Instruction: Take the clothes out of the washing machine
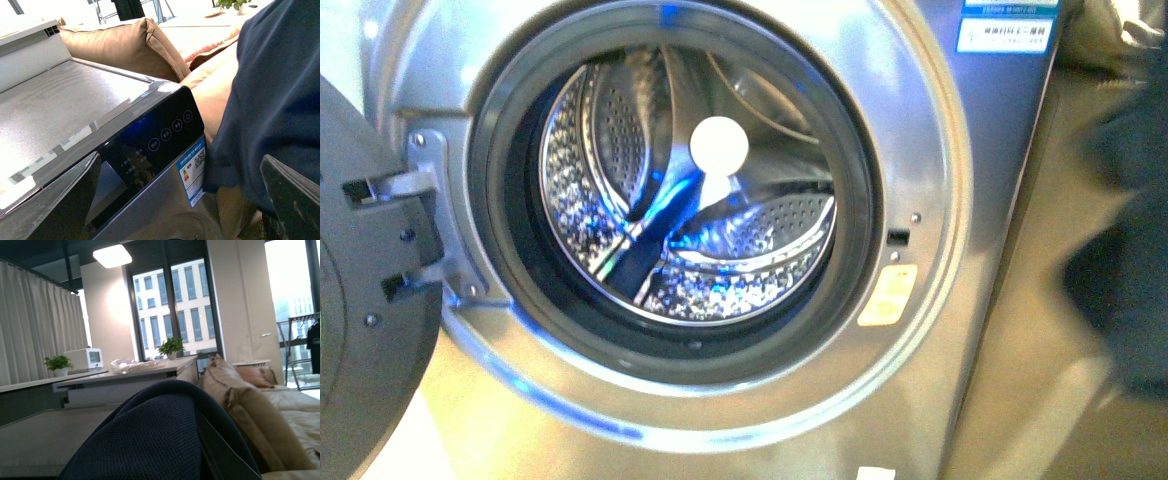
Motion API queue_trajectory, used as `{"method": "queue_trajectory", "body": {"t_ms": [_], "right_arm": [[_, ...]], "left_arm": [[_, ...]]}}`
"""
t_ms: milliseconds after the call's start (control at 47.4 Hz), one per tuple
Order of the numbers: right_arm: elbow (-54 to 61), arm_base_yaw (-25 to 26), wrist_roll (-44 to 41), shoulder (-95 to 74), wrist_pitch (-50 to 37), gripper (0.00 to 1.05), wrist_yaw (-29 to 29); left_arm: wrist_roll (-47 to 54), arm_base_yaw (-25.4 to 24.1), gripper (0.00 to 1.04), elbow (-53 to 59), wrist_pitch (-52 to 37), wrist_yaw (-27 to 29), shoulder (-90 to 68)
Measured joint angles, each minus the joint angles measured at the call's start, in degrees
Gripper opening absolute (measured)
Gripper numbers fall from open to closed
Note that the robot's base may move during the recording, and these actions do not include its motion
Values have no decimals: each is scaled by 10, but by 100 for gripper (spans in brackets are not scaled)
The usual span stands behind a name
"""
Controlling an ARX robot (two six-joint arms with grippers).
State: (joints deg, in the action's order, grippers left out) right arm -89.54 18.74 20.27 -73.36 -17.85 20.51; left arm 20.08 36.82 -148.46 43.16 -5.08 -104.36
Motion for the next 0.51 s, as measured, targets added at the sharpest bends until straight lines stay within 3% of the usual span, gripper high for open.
{"method": "queue_trajectory", "body": {"t_ms": [295, 422, 506], "right_arm": [[-64, 199, 40, 17, 38, 4, 96], [-4, 314, 81, 41, 2, 4, 189], [59, 358, 94, 52, -17, 4, 241]], "left_arm": [[0, 0, 98, 0, 0, 0, 0], [0, 0, 98, 0, 0, 0, 0], [0, 0, 98, 0, 0, 0, 0]]}}
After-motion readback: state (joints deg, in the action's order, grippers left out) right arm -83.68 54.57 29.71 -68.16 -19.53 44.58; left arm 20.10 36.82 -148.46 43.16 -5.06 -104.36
